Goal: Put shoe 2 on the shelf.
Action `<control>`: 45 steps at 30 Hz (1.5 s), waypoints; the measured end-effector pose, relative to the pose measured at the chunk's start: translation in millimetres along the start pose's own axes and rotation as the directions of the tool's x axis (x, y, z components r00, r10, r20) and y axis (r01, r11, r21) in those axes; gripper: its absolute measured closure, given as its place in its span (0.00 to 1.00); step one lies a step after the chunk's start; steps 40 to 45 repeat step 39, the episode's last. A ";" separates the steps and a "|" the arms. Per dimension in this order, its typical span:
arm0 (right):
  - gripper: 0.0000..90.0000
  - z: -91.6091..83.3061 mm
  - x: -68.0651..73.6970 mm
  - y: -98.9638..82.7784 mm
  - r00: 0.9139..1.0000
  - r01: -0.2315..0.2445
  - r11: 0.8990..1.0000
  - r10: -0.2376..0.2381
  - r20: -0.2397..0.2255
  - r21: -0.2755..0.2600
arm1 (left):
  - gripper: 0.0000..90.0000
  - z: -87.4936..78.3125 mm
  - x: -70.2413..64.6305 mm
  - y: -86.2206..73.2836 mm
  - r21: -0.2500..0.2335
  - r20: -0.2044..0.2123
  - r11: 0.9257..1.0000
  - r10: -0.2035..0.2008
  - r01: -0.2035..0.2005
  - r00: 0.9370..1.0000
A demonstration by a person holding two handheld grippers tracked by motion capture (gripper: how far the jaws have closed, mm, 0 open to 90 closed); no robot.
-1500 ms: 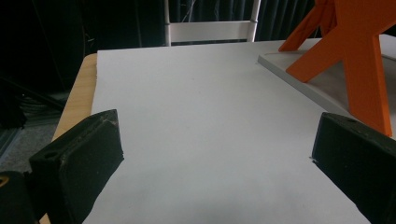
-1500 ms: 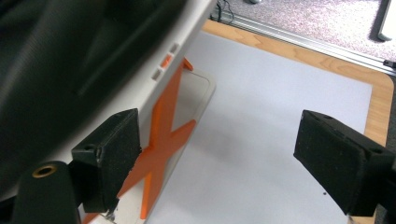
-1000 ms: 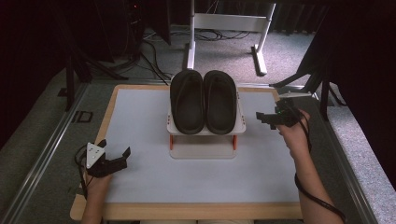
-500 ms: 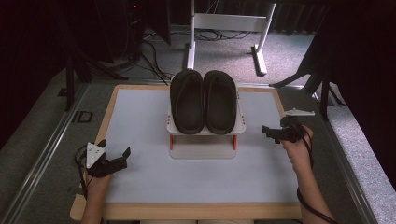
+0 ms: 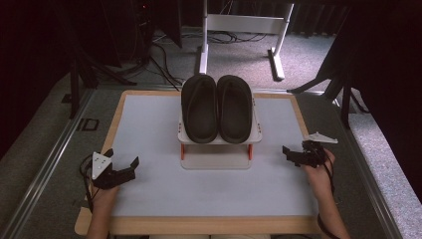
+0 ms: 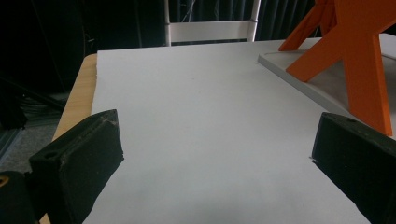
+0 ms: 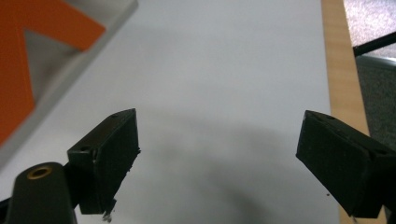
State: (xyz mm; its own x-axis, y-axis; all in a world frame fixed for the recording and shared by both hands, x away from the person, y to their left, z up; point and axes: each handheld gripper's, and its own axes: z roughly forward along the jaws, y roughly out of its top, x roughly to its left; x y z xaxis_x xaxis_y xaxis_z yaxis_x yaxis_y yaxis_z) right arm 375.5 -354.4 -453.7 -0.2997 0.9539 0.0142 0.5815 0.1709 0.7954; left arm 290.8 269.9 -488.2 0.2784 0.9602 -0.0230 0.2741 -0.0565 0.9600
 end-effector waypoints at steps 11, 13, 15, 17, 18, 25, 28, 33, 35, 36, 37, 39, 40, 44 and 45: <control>0.14 -5.2 -7.8 -29.7 0.999 -0.033 0.999 0.033 0.023 -0.018 | 0.02 0.0 0.1 0.0 0.001 0.000 1.000 -0.002 0.002 1.000; 0.14 -8.1 -9.4 -35.8 0.999 -0.032 0.999 0.033 0.034 -0.029 | 0.02 -0.1 0.3 0.0 0.000 0.001 1.000 -0.002 0.002 1.000; 0.14 -11.3 -10.5 -39.0 0.999 -0.037 0.998 0.038 0.025 -0.048 | 0.02 0.0 0.1 0.0 0.000 0.000 1.000 -0.002 0.002 1.000; 0.14 -14.7 -10.2 -40.5 0.999 -0.028 0.998 0.031 0.043 -0.063 | 0.02 0.0 0.0 0.0 0.000 -0.001 1.000 -0.001 0.001 1.000; 0.14 -15.7 -10.0 -41.5 0.999 -0.023 0.998 0.026 0.047 -0.064 | 0.02 -0.1 0.1 0.0 0.000 -0.001 1.000 -0.001 0.001 1.000; 0.14 -27.0 -8.3 -50.1 0.996 -0.032 0.986 0.046 0.081 -0.161 | 0.02 -0.3 0.1 -0.1 -0.002 -0.002 1.000 0.000 0.000 1.000; 0.16 -29.5 -9.4 -52.0 0.995 -0.049 0.980 0.066 0.081 -0.191 | 0.02 0.0 -0.1 -0.1 -0.001 -0.001 1.000 0.001 -0.001 1.000; 0.21 -30.0 -9.2 -52.5 0.995 -0.048 0.979 0.065 0.077 -0.197 | 0.02 0.4 -0.1 0.0 0.002 -0.001 1.000 0.001 -0.001 1.000; 0.21 -28.5 -6.1 -51.7 0.994 -0.018 0.983 0.036 0.098 -0.183 | 0.02 0.2 -0.1 -0.1 0.001 0.000 1.000 0.001 -0.001 1.000; 0.20 -28.0 -5.0 -51.6 0.995 -0.007 0.984 0.025 0.101 -0.177 | 0.02 0.2 -0.2 -0.1 0.000 -0.001 1.000 0.001 -0.001 1.000; 0.20 -27.0 -4.6 -51.0 0.994 -0.004 0.986 0.023 0.110 -0.170 | 0.02 0.1 -0.3 -0.1 0.000 -0.002 1.000 0.002 -0.002 1.000; 0.20 -26.5 -4.7 -50.7 0.993 -0.006 0.987 0.024 0.112 -0.163 | 0.02 0.1 -0.4 -0.1 -0.001 -0.002 1.000 0.004 -0.004 1.000; 0.20 -26.5 -4.7 -50.7 0.993 -0.006 0.987 0.024 0.112 -0.163 | 0.02 0.1 -0.4 -0.1 -0.001 -0.002 1.000 0.004 -0.004 1.000; 0.20 -26.5 -4.7 -50.7 0.993 -0.006 0.987 0.024 0.112 -0.163 | 0.02 0.1 -0.4 -0.1 -0.001 -0.002 1.000 0.004 -0.004 1.000; 0.20 -26.5 -4.7 -50.7 0.993 -0.006 0.987 0.024 0.112 -0.163 | 0.02 0.1 -0.4 -0.1 -0.001 -0.002 1.000 0.004 -0.004 1.000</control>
